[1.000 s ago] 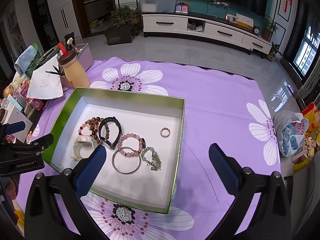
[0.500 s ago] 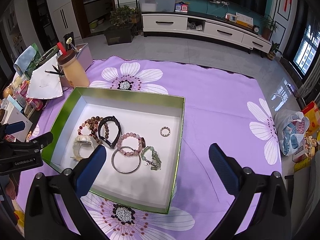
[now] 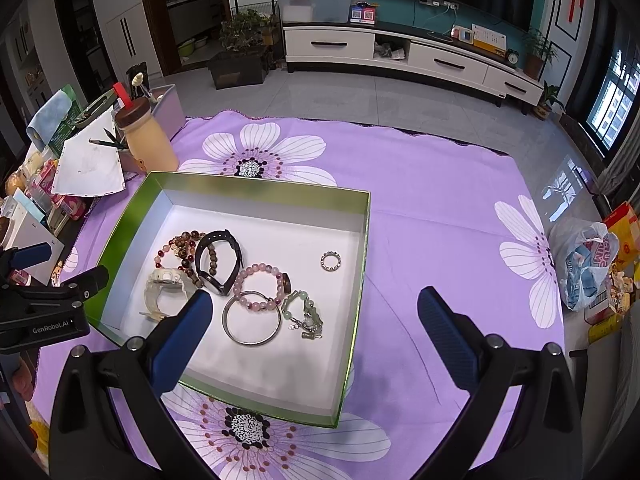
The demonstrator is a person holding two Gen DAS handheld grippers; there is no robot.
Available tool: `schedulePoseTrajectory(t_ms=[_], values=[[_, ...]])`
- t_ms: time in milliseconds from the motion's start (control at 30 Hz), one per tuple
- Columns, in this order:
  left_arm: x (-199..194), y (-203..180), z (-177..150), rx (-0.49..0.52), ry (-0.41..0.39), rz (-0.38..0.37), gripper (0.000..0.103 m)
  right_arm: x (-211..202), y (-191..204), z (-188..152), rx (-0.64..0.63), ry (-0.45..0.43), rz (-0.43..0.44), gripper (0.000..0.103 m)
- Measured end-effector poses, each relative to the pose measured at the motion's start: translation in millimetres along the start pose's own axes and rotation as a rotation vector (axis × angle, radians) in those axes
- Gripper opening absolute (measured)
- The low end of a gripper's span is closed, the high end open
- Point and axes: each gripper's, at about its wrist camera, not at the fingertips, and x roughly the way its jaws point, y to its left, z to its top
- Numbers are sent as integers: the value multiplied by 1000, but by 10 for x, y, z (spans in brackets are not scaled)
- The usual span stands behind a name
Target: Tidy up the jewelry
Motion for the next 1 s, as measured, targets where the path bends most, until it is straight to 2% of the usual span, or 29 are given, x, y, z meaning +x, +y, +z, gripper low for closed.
schedulePoseTrajectory(t_ms=[1000], values=[[9,23,-3,-2,-15,-6,101,-19,40,12,-11,-8,-4,102]])
